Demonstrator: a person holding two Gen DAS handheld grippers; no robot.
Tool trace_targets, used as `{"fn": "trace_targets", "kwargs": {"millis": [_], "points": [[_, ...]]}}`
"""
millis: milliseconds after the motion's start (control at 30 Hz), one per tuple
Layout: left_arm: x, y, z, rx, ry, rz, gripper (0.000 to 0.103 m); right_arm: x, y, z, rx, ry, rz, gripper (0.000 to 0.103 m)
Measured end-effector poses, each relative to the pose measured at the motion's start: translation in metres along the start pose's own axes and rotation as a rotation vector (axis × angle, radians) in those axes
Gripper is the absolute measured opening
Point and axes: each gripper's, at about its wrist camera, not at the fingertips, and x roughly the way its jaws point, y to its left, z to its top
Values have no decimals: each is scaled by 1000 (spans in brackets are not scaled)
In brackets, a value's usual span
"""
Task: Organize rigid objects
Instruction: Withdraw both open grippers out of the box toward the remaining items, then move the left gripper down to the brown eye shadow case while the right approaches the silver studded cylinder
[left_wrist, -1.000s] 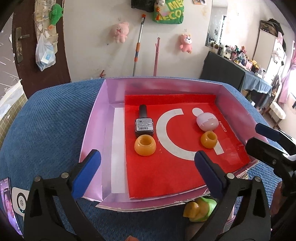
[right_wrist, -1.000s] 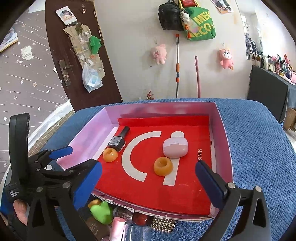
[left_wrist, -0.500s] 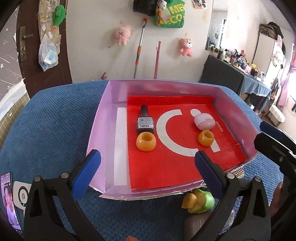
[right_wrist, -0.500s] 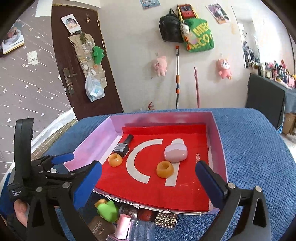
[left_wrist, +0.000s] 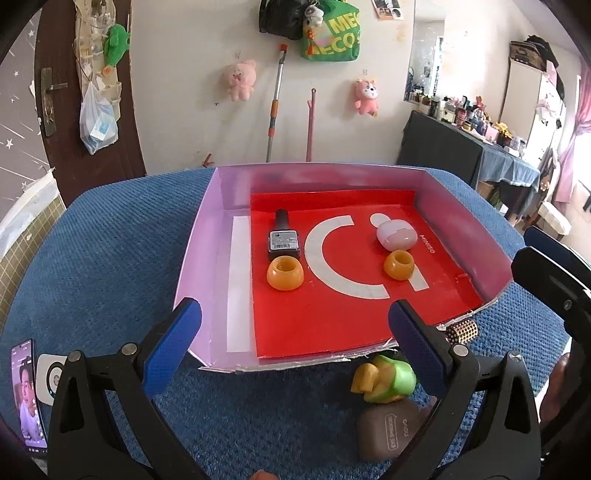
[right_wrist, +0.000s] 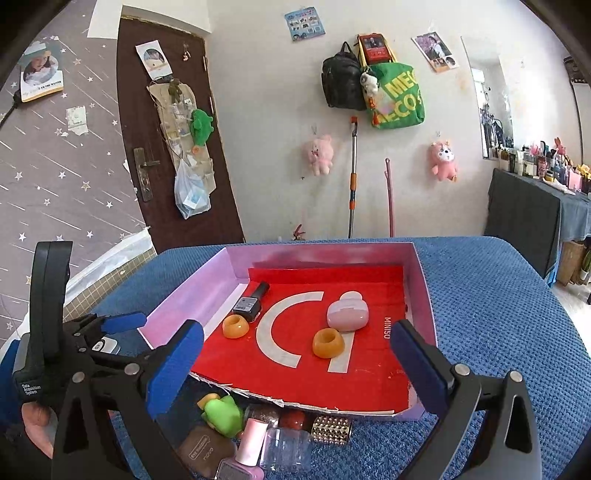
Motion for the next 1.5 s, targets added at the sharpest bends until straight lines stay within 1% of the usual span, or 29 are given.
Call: {"fn": "trace_targets", "kwargs": {"millis": [167,433,600,733,900,1167,1233,1300,1500], "points": [[-8,-2,-4,13,-19,8,103,-3,3,-5,-7,5,-4,103],[-17,-3,-11,16,-31,26,103,-20,7,-10,-26,-36,-28,103],[-22,-5,-16,17,-31,16,103,-24,9,-17,-39,-29,-24,103],[-25,-6,-23,12,-32,23,103,-28,14,-23,-53,-21,-23,103],[-27,-6,-29,6,-28,18,103,-33,17,-31,-65,-23,-44,103],[-29,-5,-36,-3,-20,15,103,-36,18,-41,-65,5,-42,103],[-29,-5,-37,-2,-17,16,103,-37,18,-43,-69,6,-47,102],[-30,-6,-39,3,-21,17,103,-37,17,-45,-70,11,-51,97],[-31,-9,-47,15,-20,13,103,-37,17,-52,-71,34,-58,89]]}}
